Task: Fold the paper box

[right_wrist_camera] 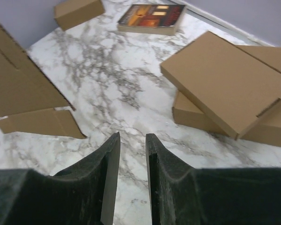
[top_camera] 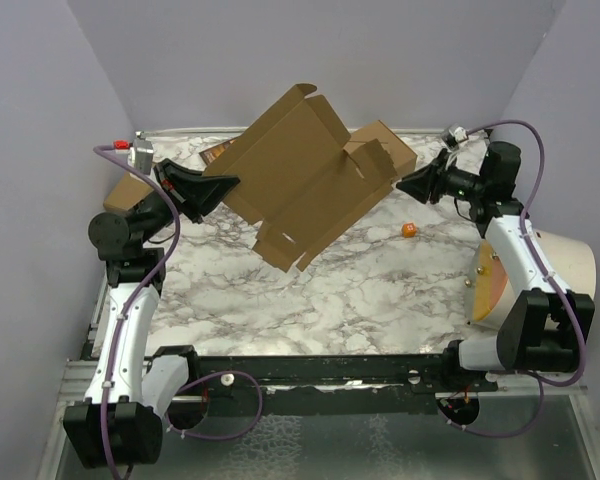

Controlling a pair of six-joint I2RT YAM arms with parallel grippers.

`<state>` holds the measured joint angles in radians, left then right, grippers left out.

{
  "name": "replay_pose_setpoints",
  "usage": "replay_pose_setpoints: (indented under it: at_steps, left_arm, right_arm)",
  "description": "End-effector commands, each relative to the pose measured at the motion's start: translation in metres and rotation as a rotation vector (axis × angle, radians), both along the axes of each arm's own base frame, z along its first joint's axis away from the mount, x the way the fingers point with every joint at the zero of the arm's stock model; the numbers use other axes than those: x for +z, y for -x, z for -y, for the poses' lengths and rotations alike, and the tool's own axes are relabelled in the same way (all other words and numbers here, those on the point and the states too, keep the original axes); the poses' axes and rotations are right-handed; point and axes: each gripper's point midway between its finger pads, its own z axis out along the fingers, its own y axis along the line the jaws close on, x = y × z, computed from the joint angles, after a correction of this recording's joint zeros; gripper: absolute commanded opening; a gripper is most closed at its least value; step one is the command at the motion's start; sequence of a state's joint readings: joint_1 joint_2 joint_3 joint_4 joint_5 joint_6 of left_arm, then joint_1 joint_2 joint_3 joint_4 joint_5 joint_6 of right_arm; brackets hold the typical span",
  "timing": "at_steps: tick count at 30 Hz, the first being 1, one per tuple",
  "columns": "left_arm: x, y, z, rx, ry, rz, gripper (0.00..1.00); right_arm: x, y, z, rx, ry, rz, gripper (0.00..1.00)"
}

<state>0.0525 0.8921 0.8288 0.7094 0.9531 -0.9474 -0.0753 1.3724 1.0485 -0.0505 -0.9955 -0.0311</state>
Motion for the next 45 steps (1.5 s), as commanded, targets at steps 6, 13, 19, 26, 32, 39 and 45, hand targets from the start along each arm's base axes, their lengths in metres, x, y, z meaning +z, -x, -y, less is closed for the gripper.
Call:
replay_pose_setpoints:
  at_steps: [6,13,19,26,32,39,45]
  left_arm:
    - [0.018,0.006,0.002,-0.061,0.031,0.058,0.00]
    - [0.012,0.000,-0.001,-0.046,0.024,0.045,0.00]
    - [0.005,-0.011,-0.006,-0.007,0.000,0.030,0.00]
    - [0.005,-0.014,-0.008,0.007,-0.009,0.049,0.00]
    - [0.009,-0.010,-0.006,-0.015,0.001,0.074,0.00]
    - [0.009,-0.002,-0.002,-0.087,0.025,0.093,0.00]
    - [0.003,-0.008,-0.003,-0.075,0.011,0.085,0.00]
  right_arm:
    - [0.036,0.045,-0.027,0.292,-0.096,0.057,0.28]
    - [0.042,0.063,-0.032,0.358,-0.115,0.074,0.29]
    - [0.040,0.068,-0.032,0.363,-0.121,0.061,0.30]
    - [0.034,0.073,-0.031,0.386,-0.149,0.022,0.32]
    - [0.026,0.078,-0.033,0.416,-0.187,-0.034,0.35]
    - [0.024,0.082,-0.034,0.452,-0.211,-0.076,0.37]
    - [0.029,0.087,-0.034,0.450,-0.211,-0.067,0.38]
